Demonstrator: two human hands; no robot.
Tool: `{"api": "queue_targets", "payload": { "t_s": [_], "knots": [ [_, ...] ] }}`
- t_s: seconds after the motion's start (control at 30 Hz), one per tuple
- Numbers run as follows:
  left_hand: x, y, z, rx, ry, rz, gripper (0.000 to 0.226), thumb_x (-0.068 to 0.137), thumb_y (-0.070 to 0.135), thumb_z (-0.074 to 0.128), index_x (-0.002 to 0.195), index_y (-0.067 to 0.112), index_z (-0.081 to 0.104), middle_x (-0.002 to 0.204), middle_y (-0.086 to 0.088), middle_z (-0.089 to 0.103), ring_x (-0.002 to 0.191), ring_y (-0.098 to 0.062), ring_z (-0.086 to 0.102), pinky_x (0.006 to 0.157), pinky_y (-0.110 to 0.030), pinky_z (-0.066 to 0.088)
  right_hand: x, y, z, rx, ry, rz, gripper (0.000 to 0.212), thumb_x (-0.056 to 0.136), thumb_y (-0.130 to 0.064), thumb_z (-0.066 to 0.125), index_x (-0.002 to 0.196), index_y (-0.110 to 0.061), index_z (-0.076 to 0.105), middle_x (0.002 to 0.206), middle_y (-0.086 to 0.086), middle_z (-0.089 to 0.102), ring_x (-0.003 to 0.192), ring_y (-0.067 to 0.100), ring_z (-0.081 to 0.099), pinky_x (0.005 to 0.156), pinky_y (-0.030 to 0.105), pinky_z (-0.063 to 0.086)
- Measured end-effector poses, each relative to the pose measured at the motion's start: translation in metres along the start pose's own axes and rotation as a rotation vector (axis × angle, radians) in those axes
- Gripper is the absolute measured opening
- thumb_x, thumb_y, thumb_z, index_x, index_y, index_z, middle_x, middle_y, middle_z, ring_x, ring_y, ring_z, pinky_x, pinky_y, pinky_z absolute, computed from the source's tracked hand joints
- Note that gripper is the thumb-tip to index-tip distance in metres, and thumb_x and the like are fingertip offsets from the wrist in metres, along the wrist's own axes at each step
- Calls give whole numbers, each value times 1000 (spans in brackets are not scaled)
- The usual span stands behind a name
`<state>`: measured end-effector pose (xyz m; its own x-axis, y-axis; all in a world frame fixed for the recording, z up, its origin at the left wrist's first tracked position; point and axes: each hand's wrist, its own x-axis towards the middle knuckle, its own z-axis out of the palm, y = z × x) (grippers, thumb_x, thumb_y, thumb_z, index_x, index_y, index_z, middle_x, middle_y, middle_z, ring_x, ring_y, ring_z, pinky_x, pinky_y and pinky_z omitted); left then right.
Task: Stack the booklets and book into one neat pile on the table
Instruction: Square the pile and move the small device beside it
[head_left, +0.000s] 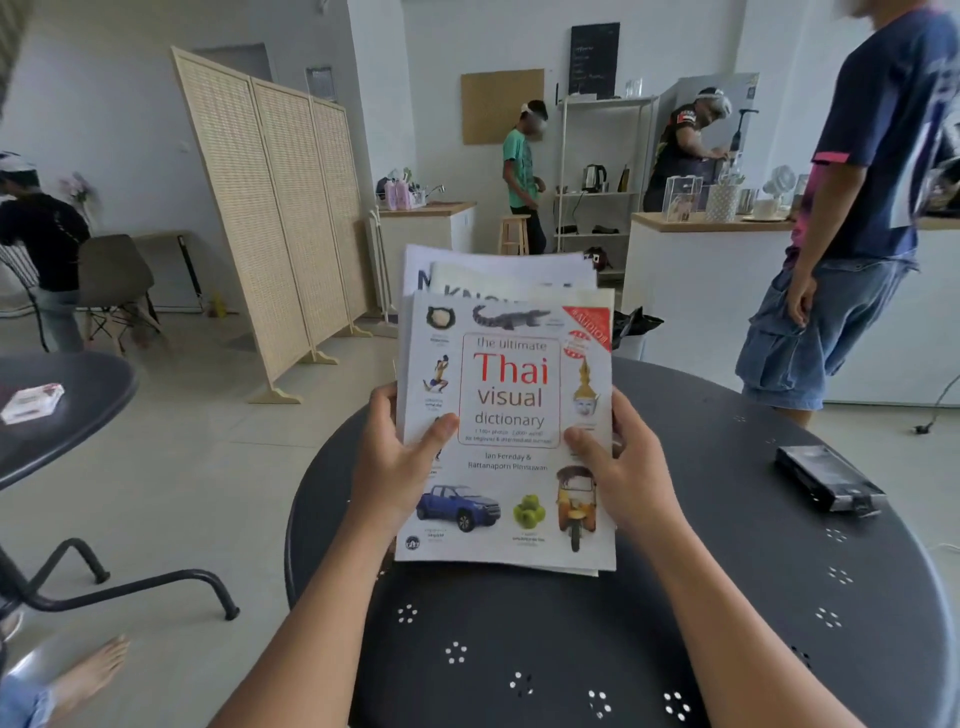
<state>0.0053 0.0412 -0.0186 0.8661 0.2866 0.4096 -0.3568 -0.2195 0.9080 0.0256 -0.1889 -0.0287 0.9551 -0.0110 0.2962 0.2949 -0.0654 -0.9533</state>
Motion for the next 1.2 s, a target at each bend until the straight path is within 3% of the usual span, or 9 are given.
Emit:
{"api": "queue_targets", "payload": {
  "t_s": [0.2,0.33,0.53,0.63,0.77,0.87,0.93,1.1,1.2],
  "knots": [
    [10,5,25,-13,3,164,50,91,24,69,131,19,40,121,4,67,103,-6,69,79,-28,60,5,-4,-4,76,85,-170,42,100,-6,59,137,-21,49,112,-14,75,99,13,76,66,30,64],
    [4,-12,37,-99,25,119,43,92,28,66,129,22,44,122,4,67,109,-9,67,89,-37,58,10,3,-7,115,77,-182,45,100,-7,60,141,-21,47,122,-5,73,106,17,74,73,37,65],
    [-10,-31,48,-196,70,44,29,92,26,58,120,20,55,114,5,72,108,-16,69,94,-50,55,9,21,-3,130,130,-43,14,104,-23,53,117,-23,54,115,1,75,95,18,77,74,42,65],
    [-11,-31,47,-192,126,77,31,93,24,57,123,16,55,116,0,72,110,-20,68,93,-53,55,7,19,3,110,119,-81,8,104,-24,51,112,-27,51,113,-3,75,94,16,77,70,40,65],
    [-9,-28,42,-247,190,150,37,93,19,52,129,11,49,125,-5,67,116,-20,65,93,-43,56,4,9,5,81,65,-219,12,102,-17,55,105,-26,48,107,-7,74,94,11,76,63,27,63],
    [-8,-26,39,-238,181,180,38,90,15,52,127,11,49,117,5,69,109,-11,67,84,-26,58,4,8,0,154,40,-231,17,96,-22,61,110,-19,52,111,-2,76,98,20,76,68,32,64],
    [-7,-29,37,-217,131,150,36,90,19,54,126,12,52,116,4,71,110,-12,67,87,-30,58,6,8,-3,225,20,-204,23,94,-23,60,113,-14,52,113,1,76,99,23,76,70,33,63],
    [-2,-37,35,-205,132,103,30,89,21,57,117,11,59,114,-7,72,106,-22,69,87,-45,58,8,8,-3,304,45,-161,14,98,-11,59,111,-9,54,110,8,77,94,27,77,65,35,64],
    [-4,-33,39,-223,159,133,27,87,16,55,112,10,59,110,-5,73,102,-20,70,78,-31,59,9,5,-2,302,43,-184,17,96,-18,60,111,-12,54,115,12,74,97,28,77,68,41,65]
  ]
}}
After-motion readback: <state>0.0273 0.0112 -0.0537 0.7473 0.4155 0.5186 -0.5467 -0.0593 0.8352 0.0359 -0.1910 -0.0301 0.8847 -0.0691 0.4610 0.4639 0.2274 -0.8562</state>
